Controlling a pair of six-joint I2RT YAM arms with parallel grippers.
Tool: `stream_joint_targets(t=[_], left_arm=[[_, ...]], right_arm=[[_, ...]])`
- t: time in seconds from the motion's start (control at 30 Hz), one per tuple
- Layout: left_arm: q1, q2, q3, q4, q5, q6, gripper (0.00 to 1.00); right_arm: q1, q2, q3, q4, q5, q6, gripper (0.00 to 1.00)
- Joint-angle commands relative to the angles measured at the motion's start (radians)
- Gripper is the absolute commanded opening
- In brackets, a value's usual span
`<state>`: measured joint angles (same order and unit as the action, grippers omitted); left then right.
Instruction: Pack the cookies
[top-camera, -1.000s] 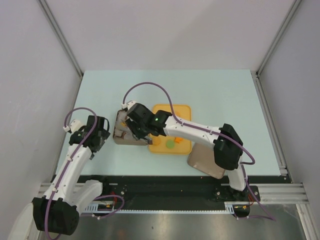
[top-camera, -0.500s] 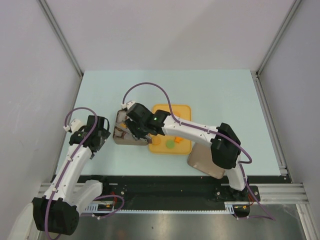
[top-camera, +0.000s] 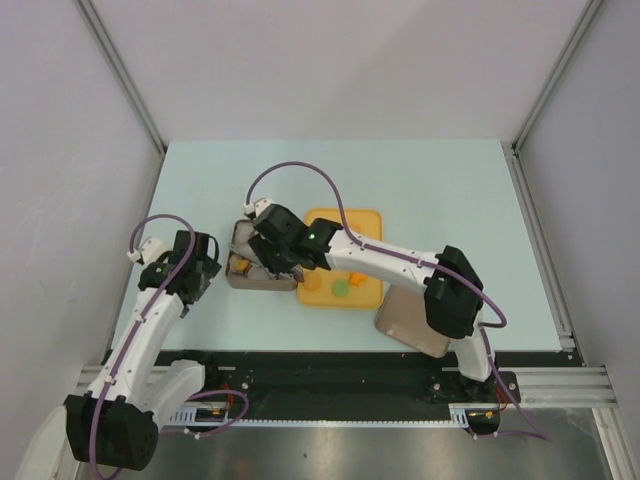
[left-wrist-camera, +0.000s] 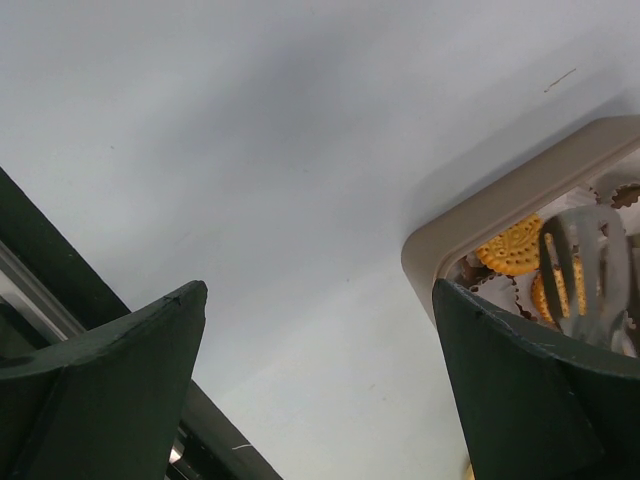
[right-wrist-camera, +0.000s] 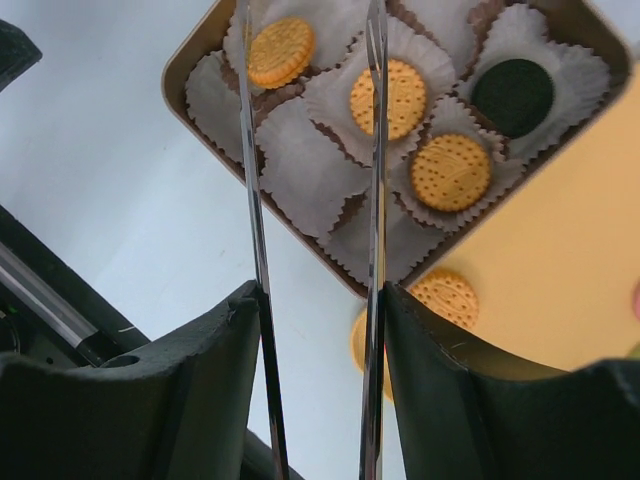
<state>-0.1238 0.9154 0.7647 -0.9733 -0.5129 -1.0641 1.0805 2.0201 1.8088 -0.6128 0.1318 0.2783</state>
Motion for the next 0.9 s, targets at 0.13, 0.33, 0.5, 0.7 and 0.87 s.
stream_joint_targets(t=[0.13, 0.33, 0.5, 0.7, 0.87], left_arm=[[0.001, 0.003, -0.011, 0.044, 0.028, 0.026, 0.99], [0.001, 0.03, -0.013, 0.071, 0.062, 0.039, 0.99], [0.001, 0.054, -0.013, 0.085, 0.079, 0.052, 0.99], [0.001, 0.059, -0.013, 0.091, 0.088, 0.061, 0.99], [0.001, 0.063, -0.015, 0.096, 0.096, 0.066, 0.99]], right_arm=[[-0.062, -0.34, -0.179, -0.051, 0.175, 0.018, 0.54], [-0.039, -0.466, -0.35, -0.192, 0.265, 0.064, 0.54], [0.018, -0.518, -0.413, -0.264, 0.307, 0.111, 0.53], [0.036, -0.569, -0.48, -0.288, 0.281, 0.156, 0.53], [0.076, -0.564, -0.5, -0.283, 0.259, 0.162, 0.53]])
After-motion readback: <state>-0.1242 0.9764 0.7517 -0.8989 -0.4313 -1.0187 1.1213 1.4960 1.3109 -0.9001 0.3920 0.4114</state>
